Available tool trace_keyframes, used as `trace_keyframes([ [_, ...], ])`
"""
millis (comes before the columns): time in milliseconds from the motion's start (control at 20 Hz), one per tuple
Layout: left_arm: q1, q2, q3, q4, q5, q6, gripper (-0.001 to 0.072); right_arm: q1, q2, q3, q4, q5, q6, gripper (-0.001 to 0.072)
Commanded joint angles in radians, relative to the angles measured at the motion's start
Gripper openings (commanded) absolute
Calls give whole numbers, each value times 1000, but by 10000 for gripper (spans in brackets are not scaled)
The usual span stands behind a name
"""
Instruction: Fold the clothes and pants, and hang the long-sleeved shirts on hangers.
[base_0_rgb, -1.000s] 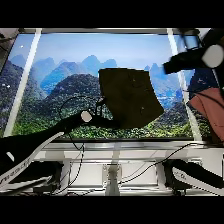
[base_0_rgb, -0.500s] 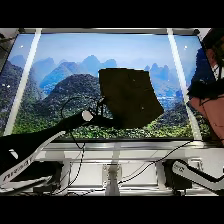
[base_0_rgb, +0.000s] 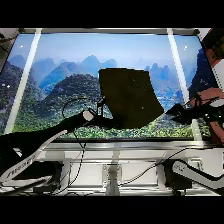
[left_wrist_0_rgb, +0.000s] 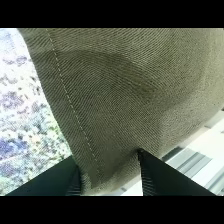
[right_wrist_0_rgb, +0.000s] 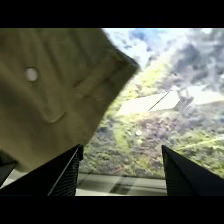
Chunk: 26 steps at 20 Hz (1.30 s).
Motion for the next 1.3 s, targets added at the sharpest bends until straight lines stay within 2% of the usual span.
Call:
trace_keyframes([
  [0, 1, -1, 1, -2, 5, 3, 312, -1, -51, -58, 96, -77, 12, 548],
  [50, 1, -1, 1, -2, 5, 4, 148, -1, -80, -58, 140, -86, 10, 548],
  [100, 1, -1, 1, -2, 5, 12, 103, 0, -106, -58, 174, -95, 6, 547],
  [150, 1, -1, 1, -2, 5, 29, 101, 0, -128, -58, 198, -111, -1, 547],
  [200, 2, -1, 1, -2, 4, 30, 40, -1, -145, -56, 218, -130, -3, 547],
  [250, 5, 0, 1, -2, 4, 37, 16, -1, -156, -56, 244, -151, -24, 546],
  [300, 9, 1, 2, -2, 4, 48, 16, 1, -159, -56, 266, -174, -37, 543],
  [400, 27, 2, 12, -2, 3, 53, 16, 25, -161, -56, 285, -220, -53, 437],
  [500, 51, 2, 28, -2, 0, 55, 16, 74, -166, -56, 289, -269, -53, 429],
  [600, 79, 5, 36, 0, -8, 68, 15, 126, -165, -52, 293, -304, -53, 260],
  [700, 117, 21, 36, 2, -9, 93, 15, 169, -161, -34, 298, -288, -70, 151],
  [750, 138, 32, 36, 5, -13, 93, 15, 188, -161, -16, 301, -259, -84, 57],
  [850, 174, 66, 36, 33, -15, 117, 15, 225, -156, 32, 318, -158, -149, 40],
  [1000, 237, 163, 36, 98, -56, 215, 15, 278, -82, 117, 358, -42, -240, 39],
  [1250, 383, 467, 36, 208, -73, 227, 15, 399, 236, 261, 357, -116, -235, 39],
])
